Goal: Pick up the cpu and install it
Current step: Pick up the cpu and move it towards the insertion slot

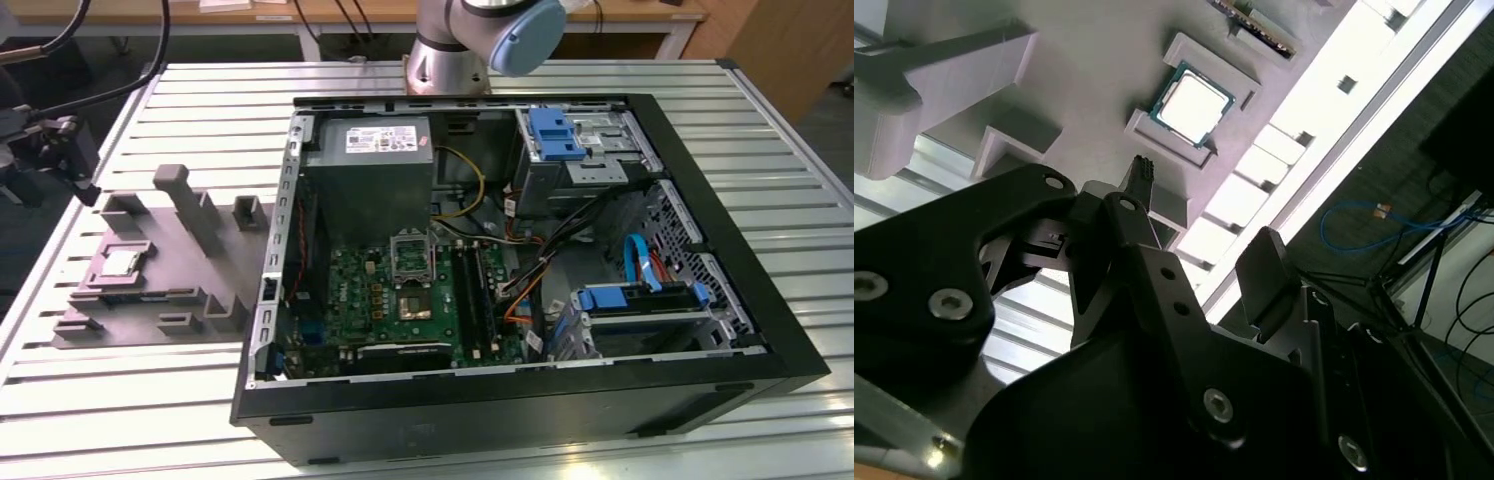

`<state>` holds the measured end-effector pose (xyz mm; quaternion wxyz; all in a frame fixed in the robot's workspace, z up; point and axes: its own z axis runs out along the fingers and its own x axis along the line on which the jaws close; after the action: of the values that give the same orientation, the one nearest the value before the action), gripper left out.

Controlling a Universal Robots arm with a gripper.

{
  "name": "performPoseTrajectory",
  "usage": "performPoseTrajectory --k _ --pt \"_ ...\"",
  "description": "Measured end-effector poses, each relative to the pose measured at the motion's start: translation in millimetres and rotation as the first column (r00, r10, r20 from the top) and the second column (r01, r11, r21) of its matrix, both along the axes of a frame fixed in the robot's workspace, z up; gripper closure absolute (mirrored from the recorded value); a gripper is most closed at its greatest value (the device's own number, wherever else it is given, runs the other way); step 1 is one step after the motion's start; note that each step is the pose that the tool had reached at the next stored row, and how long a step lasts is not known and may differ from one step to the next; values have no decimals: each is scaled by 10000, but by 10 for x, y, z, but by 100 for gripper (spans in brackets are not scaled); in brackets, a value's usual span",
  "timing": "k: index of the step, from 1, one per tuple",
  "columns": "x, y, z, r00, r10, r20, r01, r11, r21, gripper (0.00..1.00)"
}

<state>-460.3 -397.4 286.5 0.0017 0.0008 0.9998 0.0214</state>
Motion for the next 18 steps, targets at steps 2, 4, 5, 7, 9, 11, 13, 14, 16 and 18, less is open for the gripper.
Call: performPoseTrajectory --k 2,4,5,7,9,11,13,14,16,18 --pt "1 0 -37 10000 0 1 0 10000 0 40" --pt "5 -3 -73 10000 -2 -1 2 10000 -1 40" --pt "6 -8 -91 10000 -7 -1 7 10000 -1 40" --pt "5 -32 -126 10000 -17 -2 17 10000 -2 40" --pt "5 -60 -163 10000 -33 9 33 10000 -1 40" --pt "9 -67 -201 10000 -87 16 87 10000 1 40" --pt "31 -68 -232 9999 -119 13 119 9999 -2 40" --pt "42 -68 -245 9999 -126 13 126 9999 -1 40" --pt "52 -67 -261 9999 -135 14 135 9999 -1 40" --pt "52 -67 -286 9999 -136 14 136 9999 4 40"
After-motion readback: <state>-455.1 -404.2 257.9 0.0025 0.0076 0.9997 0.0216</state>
